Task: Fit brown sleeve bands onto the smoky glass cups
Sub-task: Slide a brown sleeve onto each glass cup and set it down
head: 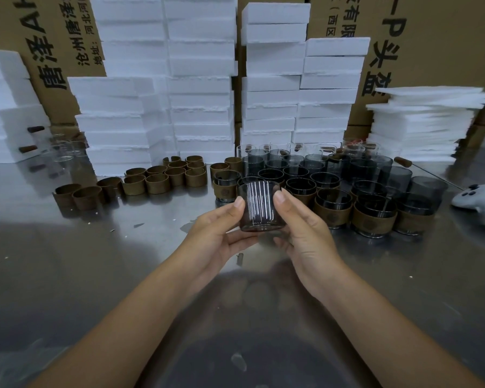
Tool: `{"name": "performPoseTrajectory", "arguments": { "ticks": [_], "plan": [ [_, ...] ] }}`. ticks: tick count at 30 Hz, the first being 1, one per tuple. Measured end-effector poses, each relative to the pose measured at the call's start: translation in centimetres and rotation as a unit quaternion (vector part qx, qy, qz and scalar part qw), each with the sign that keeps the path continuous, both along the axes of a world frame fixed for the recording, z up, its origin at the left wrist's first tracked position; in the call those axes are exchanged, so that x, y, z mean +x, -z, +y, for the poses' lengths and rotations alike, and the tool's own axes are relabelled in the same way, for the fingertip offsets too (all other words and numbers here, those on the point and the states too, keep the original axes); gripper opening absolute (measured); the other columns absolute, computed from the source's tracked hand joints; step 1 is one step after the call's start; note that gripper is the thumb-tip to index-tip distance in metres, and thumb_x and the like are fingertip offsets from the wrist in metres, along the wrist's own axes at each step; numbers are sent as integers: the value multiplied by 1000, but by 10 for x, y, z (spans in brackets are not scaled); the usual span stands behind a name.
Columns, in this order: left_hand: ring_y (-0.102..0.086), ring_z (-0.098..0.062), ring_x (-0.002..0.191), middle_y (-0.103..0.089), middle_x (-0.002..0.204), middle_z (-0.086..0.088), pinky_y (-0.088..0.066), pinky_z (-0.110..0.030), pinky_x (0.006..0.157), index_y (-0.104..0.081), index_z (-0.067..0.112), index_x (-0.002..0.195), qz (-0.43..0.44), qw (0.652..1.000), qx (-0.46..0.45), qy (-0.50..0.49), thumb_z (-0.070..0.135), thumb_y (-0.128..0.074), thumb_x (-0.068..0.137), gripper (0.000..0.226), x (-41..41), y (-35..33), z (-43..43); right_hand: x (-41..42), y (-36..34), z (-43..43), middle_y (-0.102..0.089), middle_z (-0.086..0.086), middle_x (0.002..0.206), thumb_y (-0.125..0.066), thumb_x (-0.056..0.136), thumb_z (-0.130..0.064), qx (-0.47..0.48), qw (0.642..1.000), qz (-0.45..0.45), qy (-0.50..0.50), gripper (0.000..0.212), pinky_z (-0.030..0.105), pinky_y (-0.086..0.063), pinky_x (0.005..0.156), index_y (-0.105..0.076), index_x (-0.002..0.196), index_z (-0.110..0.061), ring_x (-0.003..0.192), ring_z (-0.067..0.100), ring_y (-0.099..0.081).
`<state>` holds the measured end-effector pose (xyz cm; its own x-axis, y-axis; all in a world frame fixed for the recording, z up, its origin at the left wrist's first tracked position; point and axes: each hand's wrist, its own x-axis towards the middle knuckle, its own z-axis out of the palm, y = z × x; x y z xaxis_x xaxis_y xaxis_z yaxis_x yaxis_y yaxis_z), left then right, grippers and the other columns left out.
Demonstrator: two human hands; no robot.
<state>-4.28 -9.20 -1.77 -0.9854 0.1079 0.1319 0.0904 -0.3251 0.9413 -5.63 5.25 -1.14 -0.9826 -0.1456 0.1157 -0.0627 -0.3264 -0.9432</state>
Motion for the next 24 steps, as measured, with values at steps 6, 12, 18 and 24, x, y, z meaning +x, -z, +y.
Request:
{"name": "performPoseTrajectory", "arguments": {
  "ticks": [6,12,18,24],
  "plan": [
    [-68,-20,104,-71,111,-7,-56,-29,83,-73,26,106,9,999,-39,-6,52,-60,80,38,-3,3,-3,2,4,-2,-75,-4,100,-56,70,-62,78,996,24,-38,56,34,-48,94,-73,103,-21,100,10,-68],
    [-68,-17,100,-74,104,0,-52,-26,76,-68,22,109,22,990,-97,-104,56,-66,65,55,-5,4,-3,1,5,-1,-75,-5,101,-63,70,-56,63,997,44,-7,51,31,-49,94,-72,106,-20,100,9,-68],
    [-68,-9,96,-73,101,3,-54,-29,78,-63,18,114,22,989,-113,-89,54,-72,57,68,-3,7,3,1,6,-5,-75,-10,93,-72,58,-49,49,997,51,34,56,10,-49,68,-67,105,-20,86,0,-69],
    [-67,-8,90,-73,95,2,-53,-22,75,-65,16,112,24,993,-94,-61,48,-69,62,60,-4,7,1,0,6,-3,-75,-6,95,-74,53,-48,24,999,28,28,67,15,-49,70,-64,111,-18,87,4,-69]
  ]
}}
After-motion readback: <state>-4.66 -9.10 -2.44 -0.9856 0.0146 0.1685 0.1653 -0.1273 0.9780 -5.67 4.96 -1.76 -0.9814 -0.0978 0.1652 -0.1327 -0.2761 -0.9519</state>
